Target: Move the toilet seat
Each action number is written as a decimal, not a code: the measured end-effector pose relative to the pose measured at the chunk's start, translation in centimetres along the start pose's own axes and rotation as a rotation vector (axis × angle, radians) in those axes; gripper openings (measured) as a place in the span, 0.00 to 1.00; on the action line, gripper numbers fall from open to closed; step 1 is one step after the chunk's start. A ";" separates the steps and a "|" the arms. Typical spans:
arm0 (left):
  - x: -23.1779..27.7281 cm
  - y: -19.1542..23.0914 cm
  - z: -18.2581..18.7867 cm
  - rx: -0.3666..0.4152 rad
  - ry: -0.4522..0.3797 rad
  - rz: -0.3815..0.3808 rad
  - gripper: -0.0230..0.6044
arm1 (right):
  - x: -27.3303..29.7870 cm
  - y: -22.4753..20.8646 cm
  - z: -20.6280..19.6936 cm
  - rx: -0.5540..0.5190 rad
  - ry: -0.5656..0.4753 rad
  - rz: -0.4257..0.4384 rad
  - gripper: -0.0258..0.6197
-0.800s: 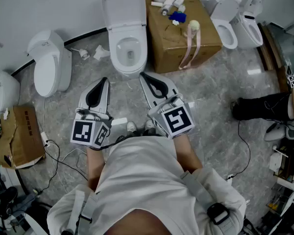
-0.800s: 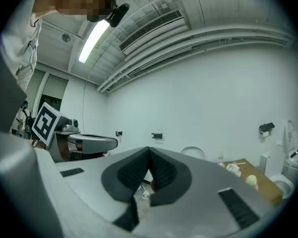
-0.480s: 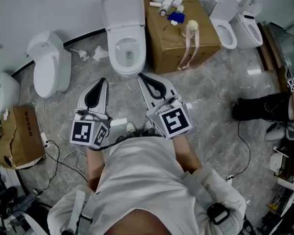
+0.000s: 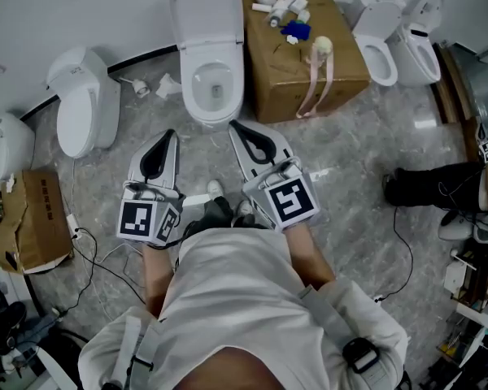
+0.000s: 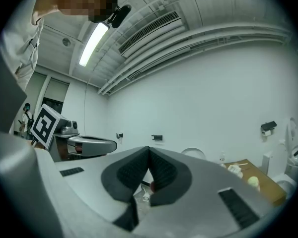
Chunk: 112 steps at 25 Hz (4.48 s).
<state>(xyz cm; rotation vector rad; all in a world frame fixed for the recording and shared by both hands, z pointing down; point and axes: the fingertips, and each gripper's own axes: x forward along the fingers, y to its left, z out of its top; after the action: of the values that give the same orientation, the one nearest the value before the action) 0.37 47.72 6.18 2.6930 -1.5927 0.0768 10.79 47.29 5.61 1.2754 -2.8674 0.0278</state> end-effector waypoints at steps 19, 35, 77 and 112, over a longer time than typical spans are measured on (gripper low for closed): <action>6.5 9.8 -1.3 -0.040 -0.005 -0.056 0.04 | 11.0 -2.9 -1.4 -0.034 0.020 -0.064 0.04; 11.0 15.7 -1.6 -0.053 -0.012 -0.121 0.04 | 18.0 -4.0 -1.7 -0.033 0.089 -0.100 0.04; 35.3 20.9 -6.7 -0.089 0.085 -0.048 0.04 | 32.0 -23.8 -7.4 0.090 0.098 0.082 0.04; 39.1 24.4 -31.8 -0.183 0.315 -0.177 0.07 | 36.2 -25.3 -32.8 0.236 0.420 -0.046 0.05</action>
<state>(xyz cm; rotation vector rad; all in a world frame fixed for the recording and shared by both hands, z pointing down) -3.38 2.88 39.44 2.5156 -1.2084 0.3186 5.21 4.07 39.14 1.1924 -2.5256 0.5760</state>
